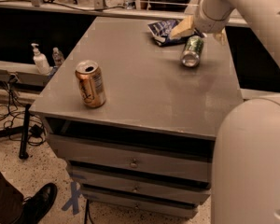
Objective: Move green can near orange can
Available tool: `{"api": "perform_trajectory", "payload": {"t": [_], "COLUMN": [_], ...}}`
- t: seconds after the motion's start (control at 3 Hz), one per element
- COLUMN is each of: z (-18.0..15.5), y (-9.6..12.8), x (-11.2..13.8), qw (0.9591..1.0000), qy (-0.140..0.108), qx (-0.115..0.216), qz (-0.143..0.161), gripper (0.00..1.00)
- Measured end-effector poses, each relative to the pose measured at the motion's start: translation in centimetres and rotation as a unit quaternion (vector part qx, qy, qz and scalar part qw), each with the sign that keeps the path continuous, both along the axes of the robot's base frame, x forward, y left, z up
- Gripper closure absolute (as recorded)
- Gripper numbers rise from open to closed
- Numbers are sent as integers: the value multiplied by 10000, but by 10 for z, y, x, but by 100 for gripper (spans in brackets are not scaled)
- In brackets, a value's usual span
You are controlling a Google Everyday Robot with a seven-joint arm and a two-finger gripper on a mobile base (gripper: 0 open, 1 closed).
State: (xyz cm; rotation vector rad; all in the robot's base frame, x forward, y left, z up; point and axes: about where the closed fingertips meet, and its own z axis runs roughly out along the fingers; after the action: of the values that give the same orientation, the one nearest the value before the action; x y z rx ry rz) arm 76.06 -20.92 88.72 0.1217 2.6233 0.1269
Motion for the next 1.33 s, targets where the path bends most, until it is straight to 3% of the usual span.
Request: {"api": "perform_trajectory", "payload": {"t": [0.33, 0.67, 1.33], "z": [-25, -43, -26], "y": [3, 4, 0], "x": [8, 10, -6], "qw": [9994, 9984, 9990], "qy": [237, 398, 305], "qx": [-107, -166, -140], "qz": [-231, -360, -300], "gripper": [0, 18, 64]}}
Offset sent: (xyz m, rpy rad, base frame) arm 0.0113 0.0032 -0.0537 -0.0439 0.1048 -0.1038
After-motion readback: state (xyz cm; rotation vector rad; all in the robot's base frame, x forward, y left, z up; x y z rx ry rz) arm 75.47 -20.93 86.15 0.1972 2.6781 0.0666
